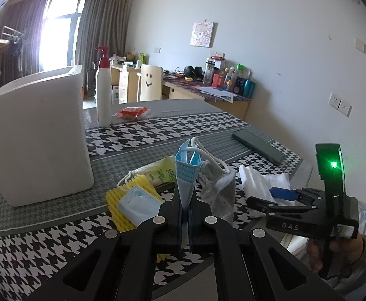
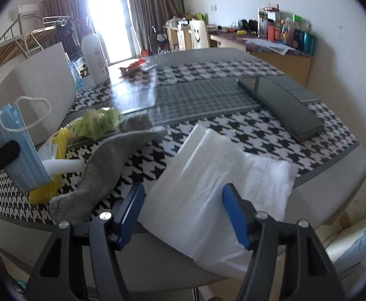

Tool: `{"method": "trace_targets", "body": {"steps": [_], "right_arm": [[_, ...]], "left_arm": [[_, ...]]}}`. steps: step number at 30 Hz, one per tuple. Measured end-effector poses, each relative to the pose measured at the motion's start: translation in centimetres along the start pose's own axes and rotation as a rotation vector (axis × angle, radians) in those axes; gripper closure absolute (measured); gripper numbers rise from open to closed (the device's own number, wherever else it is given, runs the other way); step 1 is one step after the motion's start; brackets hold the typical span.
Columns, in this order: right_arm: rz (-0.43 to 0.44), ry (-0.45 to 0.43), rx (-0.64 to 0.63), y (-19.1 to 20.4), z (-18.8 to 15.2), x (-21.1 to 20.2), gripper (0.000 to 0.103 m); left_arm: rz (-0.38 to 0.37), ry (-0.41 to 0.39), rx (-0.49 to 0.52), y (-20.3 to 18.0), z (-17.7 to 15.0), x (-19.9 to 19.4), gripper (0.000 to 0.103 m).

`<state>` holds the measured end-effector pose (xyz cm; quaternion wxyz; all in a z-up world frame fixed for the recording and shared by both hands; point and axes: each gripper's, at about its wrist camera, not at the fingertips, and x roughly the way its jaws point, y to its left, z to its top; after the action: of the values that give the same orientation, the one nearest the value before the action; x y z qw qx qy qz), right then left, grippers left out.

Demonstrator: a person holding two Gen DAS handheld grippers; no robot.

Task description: Organize soft objects

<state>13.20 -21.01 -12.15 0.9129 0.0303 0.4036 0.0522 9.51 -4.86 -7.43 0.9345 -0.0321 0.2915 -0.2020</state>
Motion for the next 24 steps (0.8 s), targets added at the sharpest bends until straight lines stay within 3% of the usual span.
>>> {"method": "trace_targets", "body": {"steps": [2, 7, 9, 18, 24], "right_arm": [[-0.017, 0.001, -0.013, 0.2, -0.1, 0.0, 0.039], [-0.037, 0.004, -0.011, -0.1, 0.0, 0.0, 0.080], [-0.023, 0.009, -0.004, -0.2, 0.1, 0.1, 0.090], [0.026, -0.070, 0.025, -0.6, 1.3, -2.0, 0.093], [0.035, -0.107, 0.031, -0.6, 1.6, -3.1, 0.093]], "left_arm": [[-0.005, -0.001, -0.007, 0.2, 0.2, -0.1, 0.100], [0.003, -0.014, -0.001, 0.5, 0.5, -0.5, 0.100], [-0.012, -0.010, -0.001, 0.6, 0.6, -0.5, 0.100], [-0.085, -0.062, -0.007, 0.4, 2.6, -2.6, 0.100], [-0.077, -0.070, 0.006, 0.1, 2.8, -3.0, 0.100]]}}
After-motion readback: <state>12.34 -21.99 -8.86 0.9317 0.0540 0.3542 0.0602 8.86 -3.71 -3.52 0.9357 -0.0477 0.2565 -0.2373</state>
